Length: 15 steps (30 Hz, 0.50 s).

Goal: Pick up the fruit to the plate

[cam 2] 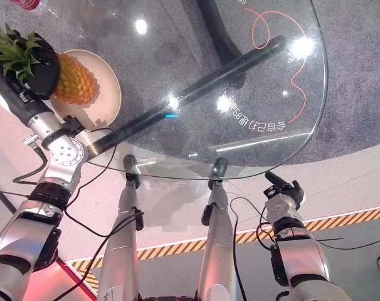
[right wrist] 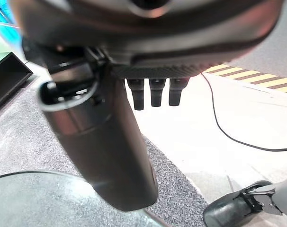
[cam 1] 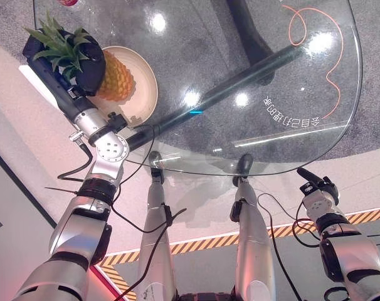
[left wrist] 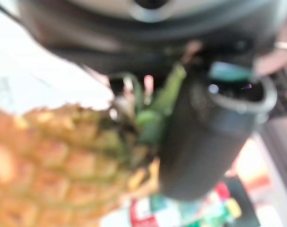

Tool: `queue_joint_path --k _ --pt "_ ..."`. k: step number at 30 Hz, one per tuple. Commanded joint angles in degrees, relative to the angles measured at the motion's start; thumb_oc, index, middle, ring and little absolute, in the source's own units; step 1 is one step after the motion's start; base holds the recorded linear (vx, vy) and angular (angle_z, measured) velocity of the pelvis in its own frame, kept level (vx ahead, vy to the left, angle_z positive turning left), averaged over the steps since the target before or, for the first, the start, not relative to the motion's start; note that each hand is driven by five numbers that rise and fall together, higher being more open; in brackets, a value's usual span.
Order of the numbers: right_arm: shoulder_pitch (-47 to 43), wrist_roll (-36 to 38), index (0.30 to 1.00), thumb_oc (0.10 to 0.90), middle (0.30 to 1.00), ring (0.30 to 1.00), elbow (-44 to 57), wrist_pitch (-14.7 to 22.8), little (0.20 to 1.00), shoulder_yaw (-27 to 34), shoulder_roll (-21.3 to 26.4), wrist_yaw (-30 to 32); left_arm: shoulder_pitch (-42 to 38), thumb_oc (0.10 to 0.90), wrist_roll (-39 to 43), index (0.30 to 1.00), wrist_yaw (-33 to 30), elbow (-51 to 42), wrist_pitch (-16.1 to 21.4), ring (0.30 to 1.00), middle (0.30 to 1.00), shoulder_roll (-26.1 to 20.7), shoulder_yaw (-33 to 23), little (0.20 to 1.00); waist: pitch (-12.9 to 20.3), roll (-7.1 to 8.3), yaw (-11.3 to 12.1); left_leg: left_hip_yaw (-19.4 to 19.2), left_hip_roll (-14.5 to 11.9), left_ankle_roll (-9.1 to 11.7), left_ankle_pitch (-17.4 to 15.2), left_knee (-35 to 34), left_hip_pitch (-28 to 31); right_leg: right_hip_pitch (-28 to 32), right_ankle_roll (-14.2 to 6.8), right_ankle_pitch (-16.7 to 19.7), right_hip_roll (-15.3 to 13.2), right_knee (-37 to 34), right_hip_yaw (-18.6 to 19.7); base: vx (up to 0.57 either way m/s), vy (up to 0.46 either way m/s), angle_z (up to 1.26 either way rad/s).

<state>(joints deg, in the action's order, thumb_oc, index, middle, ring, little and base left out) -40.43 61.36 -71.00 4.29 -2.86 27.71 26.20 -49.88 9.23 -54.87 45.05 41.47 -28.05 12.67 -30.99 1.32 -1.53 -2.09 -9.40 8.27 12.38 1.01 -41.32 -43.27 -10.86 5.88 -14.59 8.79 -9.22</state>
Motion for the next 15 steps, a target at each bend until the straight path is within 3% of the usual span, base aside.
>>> queue_joint_path --k 1,7,10,15 --pt "1.6 -0.27 0.9 0.8 0.9 0.9 -1.25 3.13 0.9 0.46 2.86 3.91 -4.59 0.495 -0.95 0.639 0.2 -0.71 6.42 0.639 0.639 -2.53 -1.48 0.595 1.2 1.65 2.03 0.45 0.36 0.12 -4.97 4.65 -0.67 0.46 -0.32 2.21 1.61 0.89 -2.15 0.0 0.0 0.0" --pt "1.63 -0.4 0.9 0.8 0.9 0.9 -1.28 3.45 0.9 0.91 2.82 4.11 -3.09 0.534 -0.78 0.672 0.66 -1.74 6.81 0.672 0.672 -1.66 -1.54 0.634 1.2 1.33 2.4 0.61 0.66 0.0 -5.16 4.84 -0.76 0.36 -0.42 2.2 1.39 1.05 -2.38 0.0 0.0 0.0" --pt "1.76 -0.47 0.9 0.8 0.9 0.9 -1.22 3.7 0.9 1.08 2.76 4.11 -2.31 0.701 -0.64 0.815 1.15 -2.13 7.22 0.815 0.815 -1.32 -1.59 0.801 1.2 1.27 2.54 0.75 0.72 -0.09 -5.21 4.77 -0.75 0.37 -0.47 2.22 1.37 1.04 -2.45 0.0 0.0 0.0" --pt "1.72 -0.45 0.9 0.8 0.9 0.9 -1.22 3.97 0.9 1.23 2.62 4.37 -1.55 0.731 -0.79 0.841 1.89 -2.67 7.08 0.841 0.841 -0.82 -1.49 0.831 1.2 1.32 2.74 0.76 0.66 -0.11 -5.31 4.75 -0.48 0.67 -0.49 2.2 1.35 1.03 -2.78 0.0 0.0 0.0"
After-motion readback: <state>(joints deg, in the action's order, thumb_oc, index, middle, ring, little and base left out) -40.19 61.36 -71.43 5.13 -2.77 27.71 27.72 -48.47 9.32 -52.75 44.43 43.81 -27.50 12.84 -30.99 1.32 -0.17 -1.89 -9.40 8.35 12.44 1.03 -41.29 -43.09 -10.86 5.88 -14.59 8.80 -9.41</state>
